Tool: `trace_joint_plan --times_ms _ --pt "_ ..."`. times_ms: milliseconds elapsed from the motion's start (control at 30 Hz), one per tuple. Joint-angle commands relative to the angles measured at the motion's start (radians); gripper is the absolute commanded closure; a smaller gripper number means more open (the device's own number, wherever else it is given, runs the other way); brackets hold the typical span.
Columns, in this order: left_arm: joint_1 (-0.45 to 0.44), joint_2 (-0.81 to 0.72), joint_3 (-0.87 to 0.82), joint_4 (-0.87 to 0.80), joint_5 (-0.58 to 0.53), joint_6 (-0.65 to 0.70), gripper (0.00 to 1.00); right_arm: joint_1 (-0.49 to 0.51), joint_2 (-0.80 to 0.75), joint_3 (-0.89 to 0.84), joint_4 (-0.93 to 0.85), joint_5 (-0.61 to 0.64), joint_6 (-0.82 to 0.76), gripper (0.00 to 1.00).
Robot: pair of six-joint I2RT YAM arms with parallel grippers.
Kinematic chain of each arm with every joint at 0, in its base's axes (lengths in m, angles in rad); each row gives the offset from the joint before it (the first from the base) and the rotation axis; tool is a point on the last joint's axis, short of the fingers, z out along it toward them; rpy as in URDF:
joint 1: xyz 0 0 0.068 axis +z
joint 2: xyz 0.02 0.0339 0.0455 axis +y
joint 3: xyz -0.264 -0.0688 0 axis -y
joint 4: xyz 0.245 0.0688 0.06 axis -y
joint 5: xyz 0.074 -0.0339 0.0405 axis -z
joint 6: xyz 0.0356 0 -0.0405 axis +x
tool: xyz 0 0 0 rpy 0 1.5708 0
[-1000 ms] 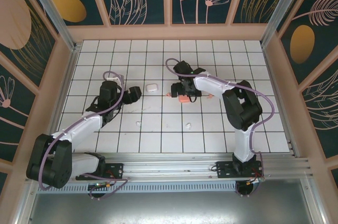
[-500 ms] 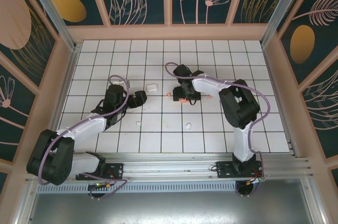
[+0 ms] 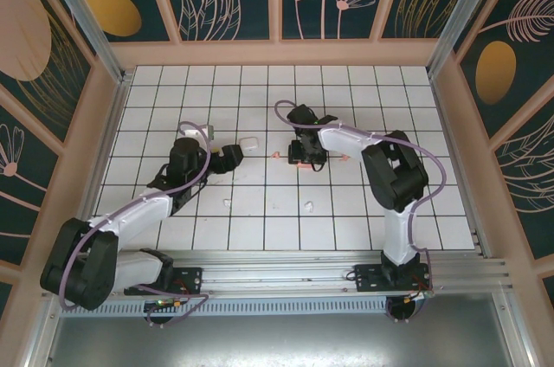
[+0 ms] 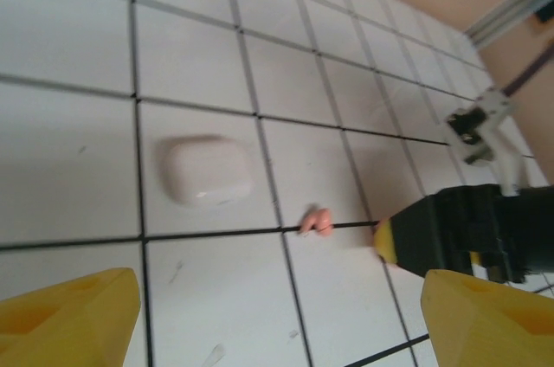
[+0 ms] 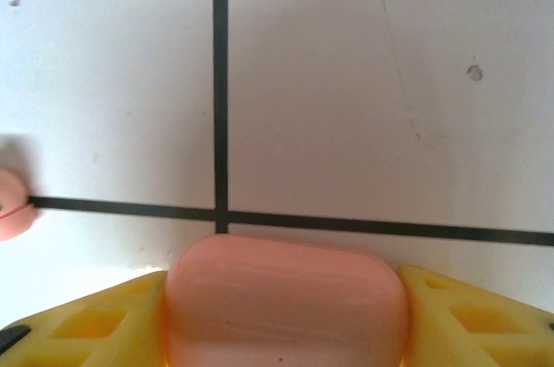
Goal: Insert the wireless bluetooth earbuds into the charging case
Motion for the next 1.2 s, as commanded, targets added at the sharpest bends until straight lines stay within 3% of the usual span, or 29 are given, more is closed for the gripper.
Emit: trace_joint_plan --times_ms 0,267,433,600,933,1167 --pt "-0.038 -0.045 -0.012 0.169 0.045 0.104 0.15 -0.027 -0.131 -0.011 0.048 -0.098 0.059 0.44" --pt "-0.178 0.007 -0.012 0.468 0.06 0.218 0.15 -0.043 -0.343 -0.005 0.13 -0.22 0.179 0.46" --pt "-0.265 0.118 0.053 0.672 0.049 0.17 0.16 -0.041 -0.415 0.029 0.149 -0.262 0.229 0.45" --pt "-0.279 0.213 0.093 0.839 0.059 0.101 0.2 -0.027 -0.474 0.022 0.173 -0.275 0.267 0.45" --pt "-0.277 0.404 0.214 0.935 0.119 0.032 0.26 -0.018 -0.522 0.01 0.192 -0.297 0.291 0.45" --pt "-0.278 0.465 0.286 0.942 0.133 0.008 0.39 -0.017 -0.551 -0.014 0.194 -0.294 0.293 0.46"
